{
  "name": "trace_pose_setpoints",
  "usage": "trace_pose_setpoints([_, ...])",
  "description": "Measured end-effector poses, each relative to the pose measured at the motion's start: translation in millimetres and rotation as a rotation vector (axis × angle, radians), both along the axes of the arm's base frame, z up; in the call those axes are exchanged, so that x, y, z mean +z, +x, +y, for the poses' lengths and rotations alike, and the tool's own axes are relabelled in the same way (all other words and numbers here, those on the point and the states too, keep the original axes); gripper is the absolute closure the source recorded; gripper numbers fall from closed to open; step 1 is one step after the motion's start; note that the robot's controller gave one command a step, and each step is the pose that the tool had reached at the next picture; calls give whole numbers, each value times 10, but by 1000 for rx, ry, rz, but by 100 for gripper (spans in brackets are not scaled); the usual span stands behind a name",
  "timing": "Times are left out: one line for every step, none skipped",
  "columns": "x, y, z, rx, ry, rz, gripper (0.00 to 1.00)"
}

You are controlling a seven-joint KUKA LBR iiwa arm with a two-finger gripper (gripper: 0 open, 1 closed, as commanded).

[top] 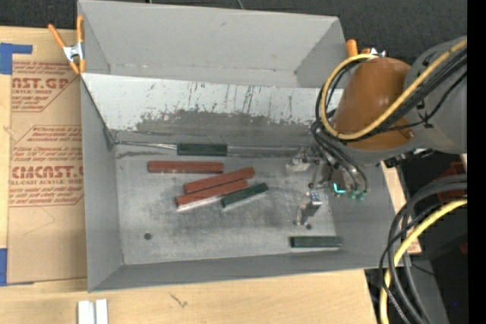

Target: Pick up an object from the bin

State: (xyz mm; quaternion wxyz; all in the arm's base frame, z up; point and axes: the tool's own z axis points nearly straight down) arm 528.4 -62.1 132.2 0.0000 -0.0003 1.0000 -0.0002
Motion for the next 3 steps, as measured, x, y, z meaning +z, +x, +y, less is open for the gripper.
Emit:
trace_pose_setpoints([-563,324,605,119,-2,-5,100])
trace_pose_setpoints([-563,324,606,119,-2,-5,100])
trace_pose_setpoints([1110,247,650,111,-1,-9,100])
